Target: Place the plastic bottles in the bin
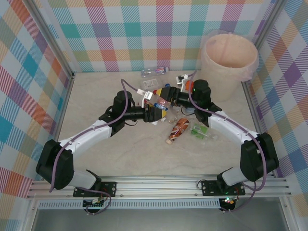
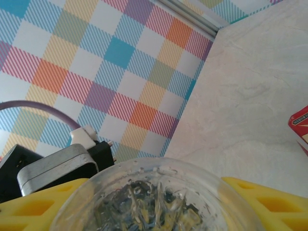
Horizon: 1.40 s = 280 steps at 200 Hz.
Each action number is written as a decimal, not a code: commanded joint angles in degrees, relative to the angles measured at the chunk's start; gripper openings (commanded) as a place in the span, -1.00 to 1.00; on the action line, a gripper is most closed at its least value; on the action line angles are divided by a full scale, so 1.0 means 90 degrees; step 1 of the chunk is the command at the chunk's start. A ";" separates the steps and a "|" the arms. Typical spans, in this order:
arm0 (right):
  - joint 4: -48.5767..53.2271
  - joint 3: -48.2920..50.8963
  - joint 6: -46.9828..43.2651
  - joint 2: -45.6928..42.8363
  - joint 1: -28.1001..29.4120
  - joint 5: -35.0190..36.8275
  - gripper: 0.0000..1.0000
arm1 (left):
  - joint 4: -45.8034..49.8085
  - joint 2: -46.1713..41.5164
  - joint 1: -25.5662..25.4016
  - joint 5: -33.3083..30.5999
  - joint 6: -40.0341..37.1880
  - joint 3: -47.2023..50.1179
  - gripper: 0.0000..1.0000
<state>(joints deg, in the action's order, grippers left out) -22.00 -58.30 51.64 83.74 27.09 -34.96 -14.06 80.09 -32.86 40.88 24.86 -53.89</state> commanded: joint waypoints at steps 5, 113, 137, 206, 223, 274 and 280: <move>0.0081 -0.0182 -0.0183 -0.0067 0.0046 -0.0024 0.22 | -0.0166 -0.0092 -0.0021 -0.0565 0.0073 -0.0048 0.17; 0.1851 -0.0599 -0.1001 -0.0230 -0.0060 0.1183 -0.05 | -0.0039 -0.0544 -0.0011 -0.1433 0.0158 0.0221 0.99; 0.2634 -0.0739 -0.1084 -0.0262 -0.0153 0.1904 -0.06 | 0.0038 -0.0799 -0.0010 -0.2102 0.0167 0.0423 1.00; 0.3591 -0.1019 -0.2094 -0.0513 -0.0914 0.3125 0.02 | 0.1473 -0.1299 -0.0003 -0.5882 0.0931 0.0784 0.99; 0.3635 -0.1252 -0.2427 -0.0545 -0.1220 0.3419 0.02 | 0.1850 -0.1265 0.0023 -0.6500 0.1282 0.0831 1.00; 0.3916 -0.2858 -0.3925 -0.0034 -0.1826 0.4632 0.03 | 0.2426 -0.1125 0.0133 -0.6902 0.1865 0.0924 0.99; 0.3962 -0.3105 -0.4058 0.0072 -0.1906 0.4782 0.03 | 0.2455 -0.1118 0.0136 -0.6902 0.1884 0.0933 1.00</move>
<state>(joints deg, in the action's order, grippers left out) 12.82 -78.17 24.38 81.91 11.99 0.12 4.78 69.80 -32.29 -17.37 38.61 -46.09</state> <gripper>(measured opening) 0.616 0.998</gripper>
